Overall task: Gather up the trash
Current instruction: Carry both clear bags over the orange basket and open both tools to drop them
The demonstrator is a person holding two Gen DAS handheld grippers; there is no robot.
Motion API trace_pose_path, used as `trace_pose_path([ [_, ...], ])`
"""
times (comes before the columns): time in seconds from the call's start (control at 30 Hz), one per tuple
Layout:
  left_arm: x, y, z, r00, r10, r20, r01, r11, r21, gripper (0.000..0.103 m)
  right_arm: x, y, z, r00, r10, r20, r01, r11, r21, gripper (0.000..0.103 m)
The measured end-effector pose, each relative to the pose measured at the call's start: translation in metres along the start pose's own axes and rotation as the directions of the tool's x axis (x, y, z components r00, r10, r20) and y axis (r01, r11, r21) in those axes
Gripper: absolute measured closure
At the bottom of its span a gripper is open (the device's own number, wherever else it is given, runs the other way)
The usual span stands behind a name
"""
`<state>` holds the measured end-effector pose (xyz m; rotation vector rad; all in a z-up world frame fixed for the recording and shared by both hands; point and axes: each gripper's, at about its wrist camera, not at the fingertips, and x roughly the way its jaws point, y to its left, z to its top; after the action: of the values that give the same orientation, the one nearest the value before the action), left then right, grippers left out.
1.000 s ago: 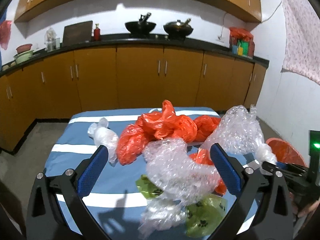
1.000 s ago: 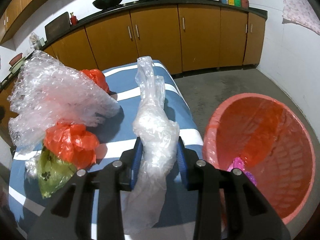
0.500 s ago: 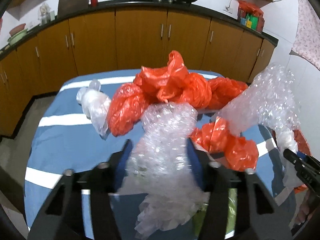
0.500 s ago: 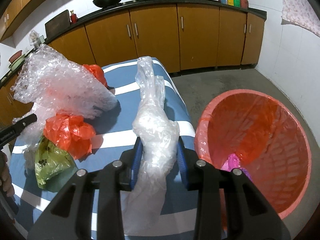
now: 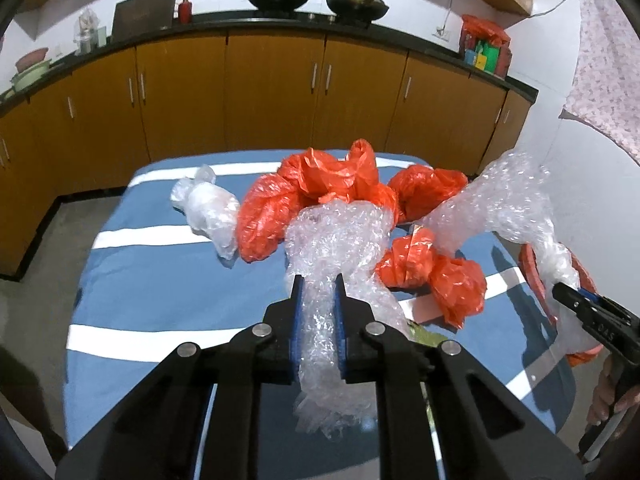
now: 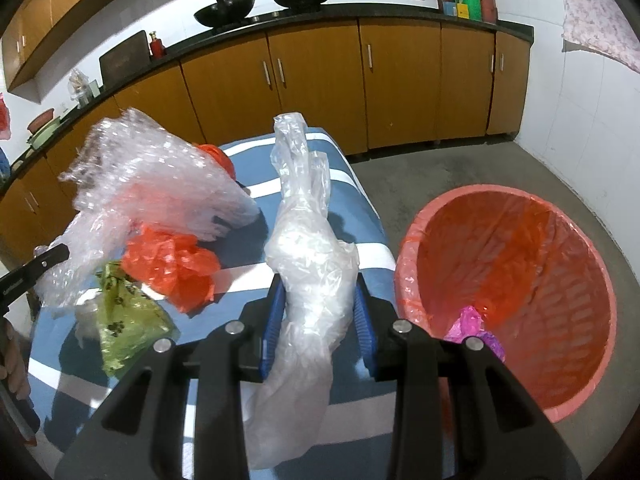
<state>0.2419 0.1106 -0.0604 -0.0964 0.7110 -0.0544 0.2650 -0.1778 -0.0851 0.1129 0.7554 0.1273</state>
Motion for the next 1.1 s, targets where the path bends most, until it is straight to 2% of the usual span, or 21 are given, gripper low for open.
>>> trace_pose_path([
  [0.27,-0.044,0.019,0.000,0.997,0.024,0.078,-0.020,0.998,-0.056,0.090,-0.025,0.007,-0.003,0.999,0.022,0.031,-0.022,1.000,-0.007,0.069],
  [0.6,-0.077,0.008,0.012,0.984,0.014,0.178,-0.002,0.998,-0.068,0.090,-0.067,0.007,0.006,0.993,0.031,0.112,-0.031,1.000,-0.006,0.069],
  [0.87,-0.091,-0.019,0.025,0.974,-0.048,0.223,0.059,0.997,-0.043,0.090,-0.094,-0.012,0.012,0.987,0.006,0.161,-0.008,1.000,0.010,0.069],
  [1.1,-0.096,-0.063,0.036,0.961,-0.138,0.241,0.143,0.990,-0.002,0.090,-0.110,-0.042,0.012,0.982,-0.044,0.185,0.035,0.998,0.053,0.069],
])
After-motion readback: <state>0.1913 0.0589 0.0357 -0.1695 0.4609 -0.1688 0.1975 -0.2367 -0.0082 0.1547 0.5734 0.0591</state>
